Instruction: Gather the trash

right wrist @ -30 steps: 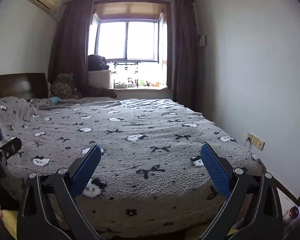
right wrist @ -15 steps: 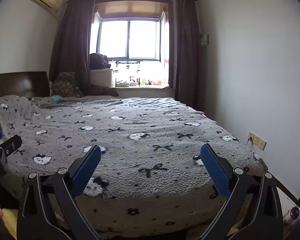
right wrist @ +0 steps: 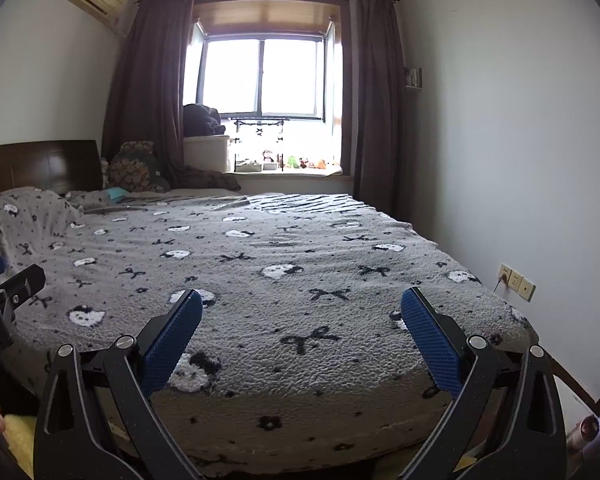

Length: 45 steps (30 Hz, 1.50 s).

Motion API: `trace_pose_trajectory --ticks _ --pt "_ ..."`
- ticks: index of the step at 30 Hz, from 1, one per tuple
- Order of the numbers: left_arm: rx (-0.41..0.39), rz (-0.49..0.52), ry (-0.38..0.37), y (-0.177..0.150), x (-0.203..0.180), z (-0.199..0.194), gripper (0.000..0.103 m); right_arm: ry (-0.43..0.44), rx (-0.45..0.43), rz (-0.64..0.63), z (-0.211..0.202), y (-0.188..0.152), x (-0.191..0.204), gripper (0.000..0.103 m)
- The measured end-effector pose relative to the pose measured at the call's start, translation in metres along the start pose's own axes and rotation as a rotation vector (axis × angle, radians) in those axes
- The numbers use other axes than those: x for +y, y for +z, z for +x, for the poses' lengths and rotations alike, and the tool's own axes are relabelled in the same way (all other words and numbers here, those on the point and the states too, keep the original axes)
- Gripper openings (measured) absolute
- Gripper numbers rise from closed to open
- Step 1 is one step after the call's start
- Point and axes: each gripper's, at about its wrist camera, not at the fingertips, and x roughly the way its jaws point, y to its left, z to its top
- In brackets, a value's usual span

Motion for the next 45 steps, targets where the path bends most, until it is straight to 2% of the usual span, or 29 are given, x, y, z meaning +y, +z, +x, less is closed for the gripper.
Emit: trace_pose_trajectory --ticks 45 --pt "-0.007 0.006 -0.003 0.0054 0.0030 -0.0022 0.095 0.010 0.020 -0.010 0.0056 -0.0013 0.0032 0.100"
